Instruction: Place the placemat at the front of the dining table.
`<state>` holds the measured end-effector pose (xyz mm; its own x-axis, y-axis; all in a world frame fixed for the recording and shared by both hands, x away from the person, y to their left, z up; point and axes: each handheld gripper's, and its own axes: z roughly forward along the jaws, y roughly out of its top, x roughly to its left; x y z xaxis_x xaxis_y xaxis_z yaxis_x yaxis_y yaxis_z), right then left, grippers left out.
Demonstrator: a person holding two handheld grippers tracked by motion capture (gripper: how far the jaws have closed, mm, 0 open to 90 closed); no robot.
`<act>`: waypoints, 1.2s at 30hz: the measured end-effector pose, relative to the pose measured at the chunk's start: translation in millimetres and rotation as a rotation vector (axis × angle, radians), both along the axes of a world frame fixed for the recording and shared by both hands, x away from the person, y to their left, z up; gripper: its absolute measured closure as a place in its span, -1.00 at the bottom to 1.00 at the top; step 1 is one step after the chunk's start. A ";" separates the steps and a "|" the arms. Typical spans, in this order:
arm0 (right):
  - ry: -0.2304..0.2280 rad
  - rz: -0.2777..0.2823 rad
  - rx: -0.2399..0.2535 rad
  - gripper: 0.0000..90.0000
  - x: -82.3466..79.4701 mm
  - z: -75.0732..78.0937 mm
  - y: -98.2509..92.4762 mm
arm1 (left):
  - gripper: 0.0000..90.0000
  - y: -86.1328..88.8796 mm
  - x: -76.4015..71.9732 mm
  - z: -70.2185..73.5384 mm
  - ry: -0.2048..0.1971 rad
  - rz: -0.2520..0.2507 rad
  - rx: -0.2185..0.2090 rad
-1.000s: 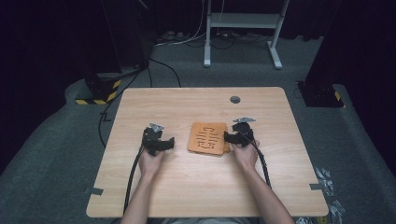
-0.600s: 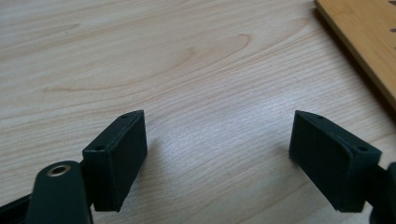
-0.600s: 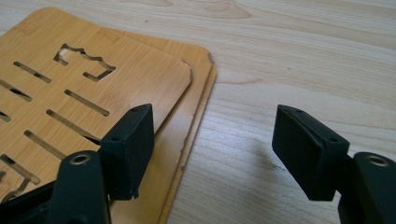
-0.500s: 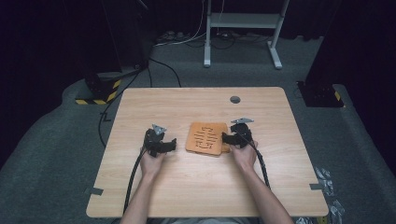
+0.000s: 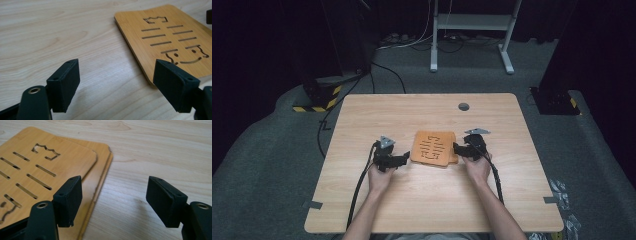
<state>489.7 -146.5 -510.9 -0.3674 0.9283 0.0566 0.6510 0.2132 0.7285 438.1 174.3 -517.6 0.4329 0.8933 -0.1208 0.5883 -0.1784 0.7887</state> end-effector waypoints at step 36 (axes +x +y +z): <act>-0.037 -0.189 -0.077 -0.35 -19.3 -12.4 -105.4 | -0.52 -10.6 2.2 -1.7 -0.035 0.003 -0.028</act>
